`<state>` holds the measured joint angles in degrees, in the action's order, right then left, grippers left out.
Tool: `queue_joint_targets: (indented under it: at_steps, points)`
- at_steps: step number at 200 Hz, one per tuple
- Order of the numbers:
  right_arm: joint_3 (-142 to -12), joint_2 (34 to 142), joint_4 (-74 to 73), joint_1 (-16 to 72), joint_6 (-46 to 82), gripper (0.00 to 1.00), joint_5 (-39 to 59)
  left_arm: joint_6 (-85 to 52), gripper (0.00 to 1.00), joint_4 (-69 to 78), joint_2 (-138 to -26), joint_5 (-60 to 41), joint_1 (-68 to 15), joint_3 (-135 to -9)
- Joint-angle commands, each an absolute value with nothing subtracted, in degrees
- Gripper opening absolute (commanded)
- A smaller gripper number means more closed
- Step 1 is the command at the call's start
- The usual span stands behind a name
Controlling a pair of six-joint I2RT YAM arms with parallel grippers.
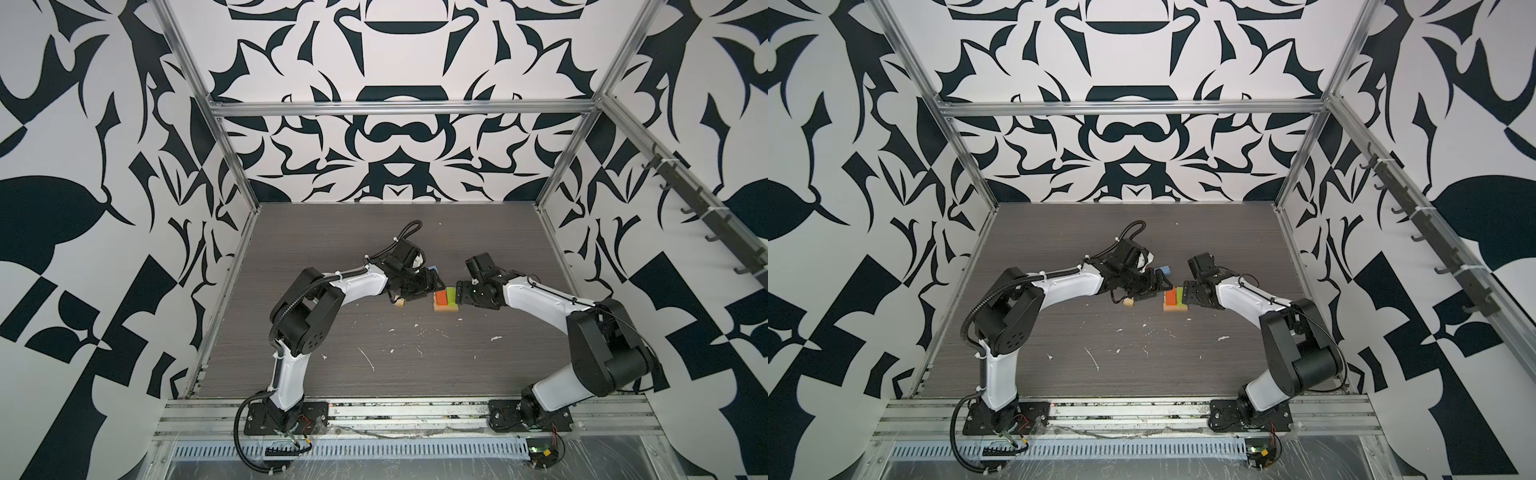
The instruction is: Build the wood block tower
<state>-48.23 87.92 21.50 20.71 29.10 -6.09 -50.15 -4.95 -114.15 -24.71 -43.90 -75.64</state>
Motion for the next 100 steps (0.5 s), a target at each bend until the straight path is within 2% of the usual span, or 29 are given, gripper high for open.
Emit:
queue_joint_targets:
  at_steps: [1,100]
  points:
    - [-48.0,87.5,20.9,20.6,28.7,0.84,-5.6,-50.7,0.74,-4.7,-115.3,-25.4,-44.2,-77.2]
    - [-48.3,87.7,20.8,20.6,28.6,0.83,-5.1,-50.9,0.74,-4.7,-116.1,-25.7,-44.6,-78.4]
